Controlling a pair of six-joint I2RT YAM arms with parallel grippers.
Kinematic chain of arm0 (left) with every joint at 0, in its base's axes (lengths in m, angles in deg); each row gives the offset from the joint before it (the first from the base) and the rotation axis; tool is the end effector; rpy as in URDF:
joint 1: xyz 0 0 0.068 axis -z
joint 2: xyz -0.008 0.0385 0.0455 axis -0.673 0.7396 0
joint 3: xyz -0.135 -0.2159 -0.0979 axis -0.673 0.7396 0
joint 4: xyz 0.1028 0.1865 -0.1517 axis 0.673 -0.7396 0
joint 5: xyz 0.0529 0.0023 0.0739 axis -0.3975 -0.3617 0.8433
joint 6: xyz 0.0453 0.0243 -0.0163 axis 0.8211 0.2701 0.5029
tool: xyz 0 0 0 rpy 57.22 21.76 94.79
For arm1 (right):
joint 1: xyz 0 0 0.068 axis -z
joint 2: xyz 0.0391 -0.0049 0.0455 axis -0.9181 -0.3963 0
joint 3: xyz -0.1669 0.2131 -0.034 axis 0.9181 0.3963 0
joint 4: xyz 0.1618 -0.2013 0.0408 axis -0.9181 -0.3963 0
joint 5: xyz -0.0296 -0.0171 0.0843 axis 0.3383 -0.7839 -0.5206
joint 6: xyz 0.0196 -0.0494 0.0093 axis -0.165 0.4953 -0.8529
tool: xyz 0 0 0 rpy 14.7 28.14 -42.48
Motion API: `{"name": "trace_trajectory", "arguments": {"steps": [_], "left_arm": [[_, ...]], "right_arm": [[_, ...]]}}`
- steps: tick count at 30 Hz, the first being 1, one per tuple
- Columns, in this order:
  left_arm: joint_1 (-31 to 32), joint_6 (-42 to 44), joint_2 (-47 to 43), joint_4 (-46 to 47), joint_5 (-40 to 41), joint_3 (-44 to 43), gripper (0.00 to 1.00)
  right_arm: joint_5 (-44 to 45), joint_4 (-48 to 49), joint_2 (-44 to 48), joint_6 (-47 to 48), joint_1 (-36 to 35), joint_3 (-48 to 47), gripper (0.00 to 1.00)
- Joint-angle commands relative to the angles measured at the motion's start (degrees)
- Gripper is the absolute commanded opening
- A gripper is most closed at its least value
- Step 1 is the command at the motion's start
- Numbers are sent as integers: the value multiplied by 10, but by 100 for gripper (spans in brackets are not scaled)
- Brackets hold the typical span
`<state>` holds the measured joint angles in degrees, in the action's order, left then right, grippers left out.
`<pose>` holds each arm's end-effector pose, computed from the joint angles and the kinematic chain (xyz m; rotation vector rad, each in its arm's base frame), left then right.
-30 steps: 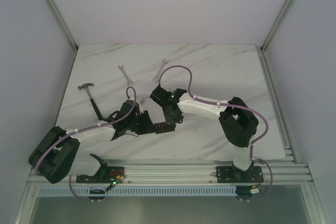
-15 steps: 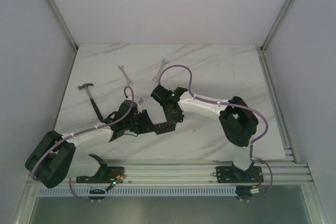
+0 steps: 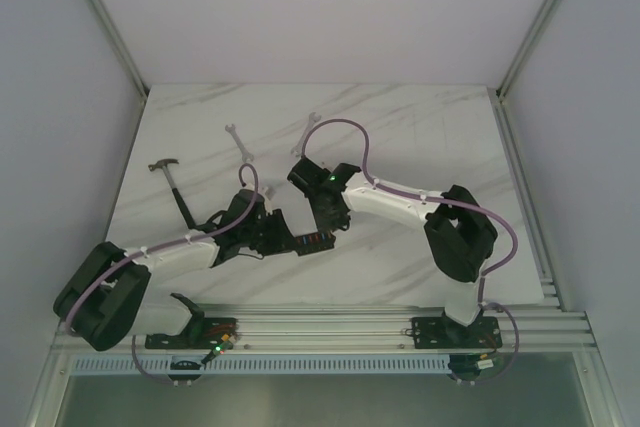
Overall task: Snap on the fuse box
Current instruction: Install the fuse at the fuse box base.
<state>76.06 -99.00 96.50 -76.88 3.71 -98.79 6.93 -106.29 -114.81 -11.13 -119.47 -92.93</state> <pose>0.1921 -0.1410 0.1522 -0.1252 2.5042 -1.0046 0.2364 0.3019 0.2082 -0.4509 2.7264 0.1683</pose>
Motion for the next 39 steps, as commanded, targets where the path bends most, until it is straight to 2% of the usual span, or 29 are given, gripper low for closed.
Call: {"name": "trace_trajectory", "arguments": {"steps": [1, 6, 18, 22, 34, 39], "left_arm": [[-3, 6, 12, -4, 1, -16, 42], [-3, 8, 17, -4, -1, -20, 42], [-3, 8, 27, -4, -2, -20, 41], [-3, 8, 27, -4, -2, -18, 41], [-3, 6, 32, -4, -1, -15, 41], [-3, 6, 36, -3, -1, -14, 41]], "right_arm": [[7, -12, 12, -2, 3, -12, 26], [-2, -12, -1, -6, 3, -1, 17], [-4, -23, -33, -9, 3, 8, 10], [-16, -23, -42, -6, 3, 12, 0], [-50, -47, -105, 5, -7, 54, 0], [-63, -22, -140, 14, -9, 73, 0]]}}
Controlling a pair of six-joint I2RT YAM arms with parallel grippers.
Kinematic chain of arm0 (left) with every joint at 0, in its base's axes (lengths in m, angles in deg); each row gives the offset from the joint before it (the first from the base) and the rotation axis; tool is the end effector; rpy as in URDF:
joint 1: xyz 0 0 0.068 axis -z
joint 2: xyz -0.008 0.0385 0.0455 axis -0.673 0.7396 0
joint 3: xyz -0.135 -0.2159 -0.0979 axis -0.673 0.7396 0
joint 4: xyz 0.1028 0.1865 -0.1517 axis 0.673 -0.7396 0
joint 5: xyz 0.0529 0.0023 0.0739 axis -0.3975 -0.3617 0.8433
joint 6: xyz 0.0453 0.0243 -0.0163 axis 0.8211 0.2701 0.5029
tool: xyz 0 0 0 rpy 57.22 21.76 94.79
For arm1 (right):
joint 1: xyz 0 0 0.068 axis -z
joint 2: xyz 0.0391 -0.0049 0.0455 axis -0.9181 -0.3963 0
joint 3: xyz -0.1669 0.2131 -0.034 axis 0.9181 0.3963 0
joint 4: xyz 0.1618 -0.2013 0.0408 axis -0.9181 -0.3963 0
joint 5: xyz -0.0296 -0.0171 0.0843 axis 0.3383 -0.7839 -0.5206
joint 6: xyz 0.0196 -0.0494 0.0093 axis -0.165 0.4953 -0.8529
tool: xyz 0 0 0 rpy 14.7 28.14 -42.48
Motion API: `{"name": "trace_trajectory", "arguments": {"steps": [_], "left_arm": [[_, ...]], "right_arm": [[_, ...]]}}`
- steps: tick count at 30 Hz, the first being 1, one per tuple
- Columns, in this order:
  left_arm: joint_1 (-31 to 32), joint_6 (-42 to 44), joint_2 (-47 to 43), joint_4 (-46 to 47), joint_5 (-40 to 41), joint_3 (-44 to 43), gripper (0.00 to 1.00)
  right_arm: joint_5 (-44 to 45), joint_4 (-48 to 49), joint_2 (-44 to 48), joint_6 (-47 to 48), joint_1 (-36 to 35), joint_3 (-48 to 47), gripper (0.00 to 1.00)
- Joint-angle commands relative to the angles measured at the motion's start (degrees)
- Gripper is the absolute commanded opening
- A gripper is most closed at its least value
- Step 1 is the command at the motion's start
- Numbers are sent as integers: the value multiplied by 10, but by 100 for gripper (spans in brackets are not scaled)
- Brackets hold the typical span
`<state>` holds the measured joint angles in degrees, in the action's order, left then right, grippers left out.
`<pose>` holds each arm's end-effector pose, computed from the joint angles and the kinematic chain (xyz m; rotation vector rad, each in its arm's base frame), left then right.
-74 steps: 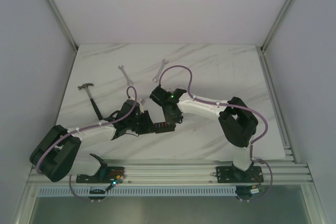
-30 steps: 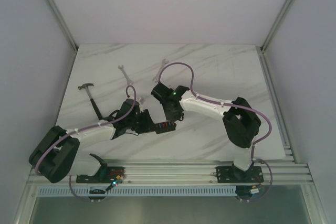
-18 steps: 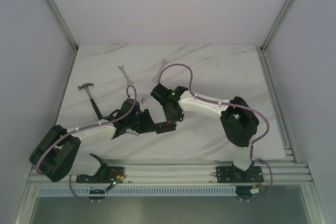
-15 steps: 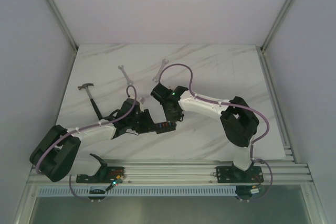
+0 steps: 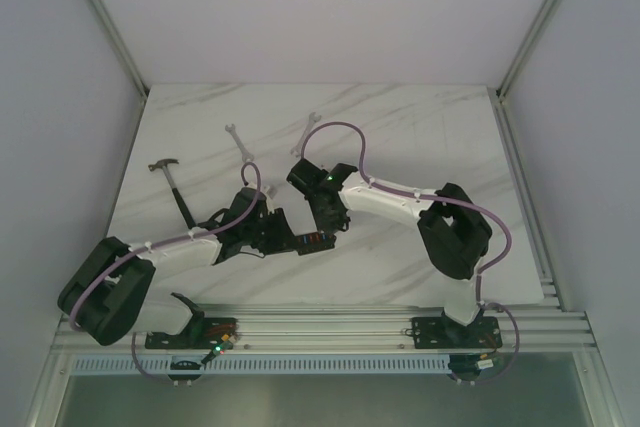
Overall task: Snap on the fuse box
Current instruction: Install the fuse at the fuse box base.
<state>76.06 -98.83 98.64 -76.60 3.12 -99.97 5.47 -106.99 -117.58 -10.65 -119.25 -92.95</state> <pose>0.1971 -0.1447 0.1503 -0.1191 2.5188 -1.0079 0.2386 0.3039 0.1901 -0.4798 2.7844 0.1369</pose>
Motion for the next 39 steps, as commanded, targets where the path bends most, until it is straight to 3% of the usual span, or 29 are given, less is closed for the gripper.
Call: {"name": "trace_trajectory", "arguments": {"steps": [1, 11, 23, 28, 35, 38, 39], "left_arm": [[-3, 5, 16, -6, 5, -2, 41], [-3, 2, 15, -3, 9, 5, 40], [-3, -9, -9, 3, 23, 31, 40], [-1, -13, -19, 7, 17, 31, 40], [-1, -14, -31, 9, 18, 31, 41], [0, -16, -33, 11, 16, 23, 41], [0, -16, -33, 11, 16, 21, 41]], "right_arm": [[-54, -11, -122, 11, -12, 75, 0], [-86, 39, -198, 14, -20, 126, 0], [-10, 33, -98, -10, 5, 154, 0], [-11, 37, -43, -4, -3, 125, 0], [-4, 28, -80, -1, -4, 109, 0], [-3, 50, -44, 0, -10, 91, 0], [-3, 64, -24, 1, -10, 84, 4]]}}
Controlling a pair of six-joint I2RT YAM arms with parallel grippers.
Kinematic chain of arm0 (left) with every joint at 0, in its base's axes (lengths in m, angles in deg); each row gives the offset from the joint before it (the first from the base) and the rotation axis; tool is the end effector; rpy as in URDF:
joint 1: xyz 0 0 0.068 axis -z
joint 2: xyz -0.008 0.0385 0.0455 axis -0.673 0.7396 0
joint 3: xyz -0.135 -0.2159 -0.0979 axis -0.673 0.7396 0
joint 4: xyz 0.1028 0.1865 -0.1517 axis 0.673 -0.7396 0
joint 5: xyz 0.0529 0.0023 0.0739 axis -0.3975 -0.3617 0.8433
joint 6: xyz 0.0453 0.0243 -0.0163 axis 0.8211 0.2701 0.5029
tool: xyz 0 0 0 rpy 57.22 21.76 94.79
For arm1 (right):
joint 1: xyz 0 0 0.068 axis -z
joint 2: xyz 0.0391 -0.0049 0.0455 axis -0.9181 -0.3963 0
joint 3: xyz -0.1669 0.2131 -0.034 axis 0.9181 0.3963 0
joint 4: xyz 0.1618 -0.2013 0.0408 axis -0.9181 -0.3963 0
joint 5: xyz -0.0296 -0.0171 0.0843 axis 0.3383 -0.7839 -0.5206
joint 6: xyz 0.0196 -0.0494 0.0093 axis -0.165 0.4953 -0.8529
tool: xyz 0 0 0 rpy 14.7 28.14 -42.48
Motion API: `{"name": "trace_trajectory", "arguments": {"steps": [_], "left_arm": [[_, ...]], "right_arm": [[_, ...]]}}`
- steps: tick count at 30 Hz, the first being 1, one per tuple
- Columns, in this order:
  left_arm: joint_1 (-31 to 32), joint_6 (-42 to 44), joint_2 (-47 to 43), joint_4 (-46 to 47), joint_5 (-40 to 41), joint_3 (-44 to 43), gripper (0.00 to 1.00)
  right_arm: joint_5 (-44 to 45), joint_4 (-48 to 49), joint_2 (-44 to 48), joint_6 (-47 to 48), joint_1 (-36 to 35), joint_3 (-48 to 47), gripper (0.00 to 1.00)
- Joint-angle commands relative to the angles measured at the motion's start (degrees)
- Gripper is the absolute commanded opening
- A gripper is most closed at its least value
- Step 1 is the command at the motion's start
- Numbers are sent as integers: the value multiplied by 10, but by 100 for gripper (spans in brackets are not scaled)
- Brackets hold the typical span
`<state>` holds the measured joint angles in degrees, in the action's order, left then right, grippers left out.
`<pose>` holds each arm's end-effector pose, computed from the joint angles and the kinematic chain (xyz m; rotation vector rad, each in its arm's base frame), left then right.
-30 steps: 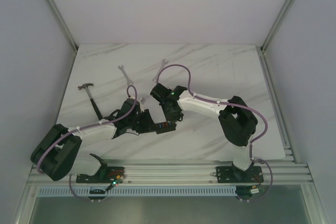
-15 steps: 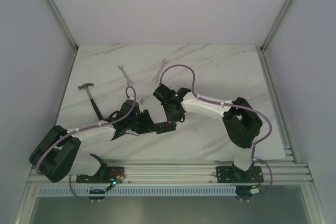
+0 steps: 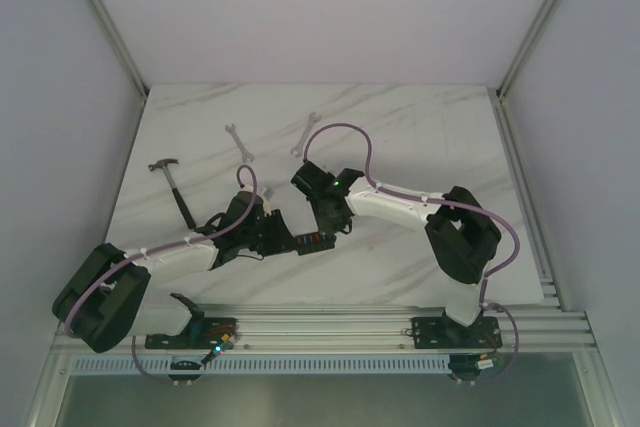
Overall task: Snap on the fuse box
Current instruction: Install the fuse at the fuse box base, then adjust the fuse box base at the center of the board.
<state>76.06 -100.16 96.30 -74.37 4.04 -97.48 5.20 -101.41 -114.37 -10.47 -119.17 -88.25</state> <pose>0.1906 -0.1398 0.1499 -0.1472 2.4813 -1.0203 0.2338 0.2969 0.1910 -0.4673 2.7320 0.2064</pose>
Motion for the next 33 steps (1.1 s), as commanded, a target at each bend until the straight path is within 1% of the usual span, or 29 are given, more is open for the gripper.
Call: {"name": "trace_trajectory", "arguments": {"steps": [1, 6, 7, 9, 13, 14, 15, 18, 20, 23, 29, 31, 33], "left_arm": [[0, -3, -9, -11, 8, -6, 42], [0, -9, -9, -7, 8, -6, 42], [0, -9, -12, -7, 8, -6, 42], [-1, -6, -26, -9, 8, -5, 42], [0, 22, -61, -24, 11, -13, 56], [0, 35, -70, -30, 14, -17, 61], [0, 49, -75, -34, 21, -19, 65], [3, 96, -86, -44, 55, -31, 78], [12, 138, -80, -50, 72, -46, 83], [41, 194, -59, -59, 114, -77, 88], [119, 290, 14, -65, 214, -129, 93], [143, 314, 40, -66, 249, -142, 93], [156, 325, 58, -65, 266, -156, 93]], "right_arm": [[4, 17, -40, 3, -11, 25, 9], [63, 28, 21, 37, -10, -56, 32], [79, 31, 31, 44, -8, -65, 40], [107, 36, 51, 53, 0, -70, 51], [156, 65, 95, 60, 24, -22, 65], [164, 79, 109, 61, 33, 3, 71], [167, 94, 123, 61, 41, 28, 76], [166, 139, 166, 54, 63, 99, 87], [165, 165, 194, 51, 75, 139, 94], [170, 210, 237, 46, 89, 199, 100], [168, 259, 276, 37, 116, 276, 100], [164, 268, 282, 36, 123, 292, 100], [161, 274, 286, 36, 127, 302, 100]]}}
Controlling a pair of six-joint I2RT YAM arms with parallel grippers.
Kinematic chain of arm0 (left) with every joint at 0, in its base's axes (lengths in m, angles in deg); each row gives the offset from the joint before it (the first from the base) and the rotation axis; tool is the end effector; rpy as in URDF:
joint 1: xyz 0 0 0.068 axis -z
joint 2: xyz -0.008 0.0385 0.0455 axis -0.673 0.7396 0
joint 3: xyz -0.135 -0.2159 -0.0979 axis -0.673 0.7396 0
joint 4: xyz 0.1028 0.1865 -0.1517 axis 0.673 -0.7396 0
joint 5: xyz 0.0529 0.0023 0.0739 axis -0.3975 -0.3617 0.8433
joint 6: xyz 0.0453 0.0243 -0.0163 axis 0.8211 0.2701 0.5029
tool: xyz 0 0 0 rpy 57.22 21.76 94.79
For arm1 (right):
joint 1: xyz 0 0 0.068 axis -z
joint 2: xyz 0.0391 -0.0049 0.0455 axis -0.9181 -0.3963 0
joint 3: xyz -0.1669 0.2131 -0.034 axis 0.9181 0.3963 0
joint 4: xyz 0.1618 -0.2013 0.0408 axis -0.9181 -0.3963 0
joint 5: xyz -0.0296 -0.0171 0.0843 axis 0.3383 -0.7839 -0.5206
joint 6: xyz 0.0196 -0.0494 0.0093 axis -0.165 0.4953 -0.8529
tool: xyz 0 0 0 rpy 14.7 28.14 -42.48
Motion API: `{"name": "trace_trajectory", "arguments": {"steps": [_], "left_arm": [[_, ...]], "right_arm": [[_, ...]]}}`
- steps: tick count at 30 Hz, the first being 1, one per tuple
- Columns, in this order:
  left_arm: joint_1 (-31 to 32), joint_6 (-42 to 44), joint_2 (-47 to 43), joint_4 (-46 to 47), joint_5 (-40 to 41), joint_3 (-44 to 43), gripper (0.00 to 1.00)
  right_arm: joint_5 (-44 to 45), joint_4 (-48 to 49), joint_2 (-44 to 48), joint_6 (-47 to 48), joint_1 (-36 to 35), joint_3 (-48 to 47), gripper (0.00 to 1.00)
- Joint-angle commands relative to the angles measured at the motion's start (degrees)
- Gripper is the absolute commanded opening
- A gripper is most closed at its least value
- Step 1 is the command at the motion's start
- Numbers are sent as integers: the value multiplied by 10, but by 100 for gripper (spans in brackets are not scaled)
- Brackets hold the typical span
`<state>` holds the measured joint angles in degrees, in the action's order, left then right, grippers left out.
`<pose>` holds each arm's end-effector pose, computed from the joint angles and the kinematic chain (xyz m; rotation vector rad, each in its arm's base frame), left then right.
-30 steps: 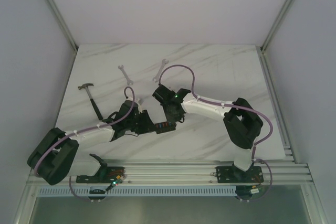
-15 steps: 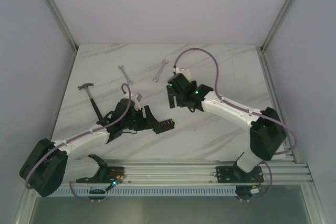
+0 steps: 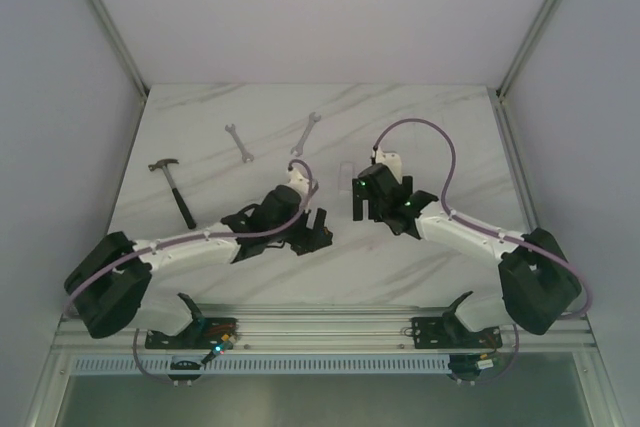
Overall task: Snap on the fuse box
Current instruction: Adjust the fuse box base at the center of the board, then pick up the fuse box cover from the center of the board.
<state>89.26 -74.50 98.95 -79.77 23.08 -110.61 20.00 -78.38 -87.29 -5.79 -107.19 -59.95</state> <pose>0.1911 -0.2026 0.1992 0.4544 2.2183 -0.6242 0.2265 0.1757 0.2170 -0.0929 2.3149 0.1213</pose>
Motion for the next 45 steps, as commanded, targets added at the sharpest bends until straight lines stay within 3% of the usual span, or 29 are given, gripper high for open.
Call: {"name": "trace_trajectory", "arguments": {"steps": [1, 11, 16, 18, 23, 30, 37, 45], "left_arm": [[28, 72, 57, -11, 79, -32, 93], [47, 72, 134, -12, 93, -68, 84], [33, 7, 135, -21, 145, -77, 62], [19, -26, 141, -24, 147, -85, 58], [-17, -139, 182, -88, 194, -132, 58], [-53, -281, 234, -121, 167, -179, 59], [-48, -317, 225, -119, 101, -195, 68], [-48, -337, 151, -118, 56, -130, 84]], "right_arm": [[12, 46, 17, -11, 9, 22, 100], [10, 50, 6, 0, 17, 29, 100], [10, 51, -2, 5, 18, 27, 100], [13, 51, -5, 7, 19, 25, 100], [15, 50, -14, 12, 18, 17, 100], [13, 51, -41, 27, 19, -13, 100], [7, 60, -89, 50, 19, -62, 100], [12, 63, -198, 37, 24, -175, 100]]}}
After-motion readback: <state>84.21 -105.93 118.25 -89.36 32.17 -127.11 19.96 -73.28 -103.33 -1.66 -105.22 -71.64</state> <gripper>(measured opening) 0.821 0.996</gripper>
